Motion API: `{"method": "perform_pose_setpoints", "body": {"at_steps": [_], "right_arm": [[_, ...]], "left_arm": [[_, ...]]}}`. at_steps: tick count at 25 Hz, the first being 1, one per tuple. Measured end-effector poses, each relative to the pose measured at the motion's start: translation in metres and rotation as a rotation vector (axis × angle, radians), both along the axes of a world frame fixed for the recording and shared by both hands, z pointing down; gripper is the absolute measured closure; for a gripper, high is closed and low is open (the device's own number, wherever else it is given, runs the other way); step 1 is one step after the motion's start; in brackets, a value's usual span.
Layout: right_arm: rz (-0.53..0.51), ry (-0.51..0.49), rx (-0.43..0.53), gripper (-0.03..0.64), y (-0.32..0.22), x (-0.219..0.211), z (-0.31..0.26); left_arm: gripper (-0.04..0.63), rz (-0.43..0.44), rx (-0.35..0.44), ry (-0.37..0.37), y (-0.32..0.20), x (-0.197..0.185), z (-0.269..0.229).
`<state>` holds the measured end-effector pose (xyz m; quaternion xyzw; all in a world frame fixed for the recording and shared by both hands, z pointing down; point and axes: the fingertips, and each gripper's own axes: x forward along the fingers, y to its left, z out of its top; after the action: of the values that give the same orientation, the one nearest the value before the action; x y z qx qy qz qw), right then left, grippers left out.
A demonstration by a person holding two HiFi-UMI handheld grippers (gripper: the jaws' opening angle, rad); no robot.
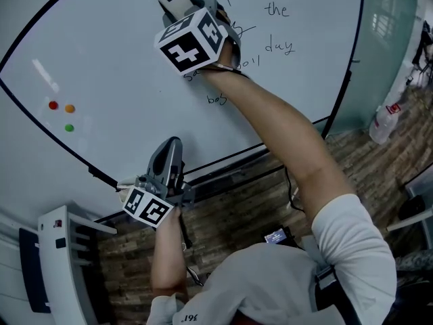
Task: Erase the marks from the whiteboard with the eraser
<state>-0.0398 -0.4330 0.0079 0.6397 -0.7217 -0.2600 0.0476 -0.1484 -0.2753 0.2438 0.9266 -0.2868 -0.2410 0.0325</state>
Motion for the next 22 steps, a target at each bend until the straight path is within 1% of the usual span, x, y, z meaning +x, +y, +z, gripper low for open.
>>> {"method": "perform_pose_setpoints", "body": {"at_steps": [8,22], "right_arm": [[-0.009,-0.014,-0.012,0.348,-0.001,0.025,0.000],[0.051,-0.057,-0.023,0.349,-0.001,0.095,0.001]], "left_arm": [[0.589,0.002,0.000,-0.008,-0.003,0.022,0.000],[0.589,0.053,-0.008,-0.029,-0.008,0.060,0.000]]}}
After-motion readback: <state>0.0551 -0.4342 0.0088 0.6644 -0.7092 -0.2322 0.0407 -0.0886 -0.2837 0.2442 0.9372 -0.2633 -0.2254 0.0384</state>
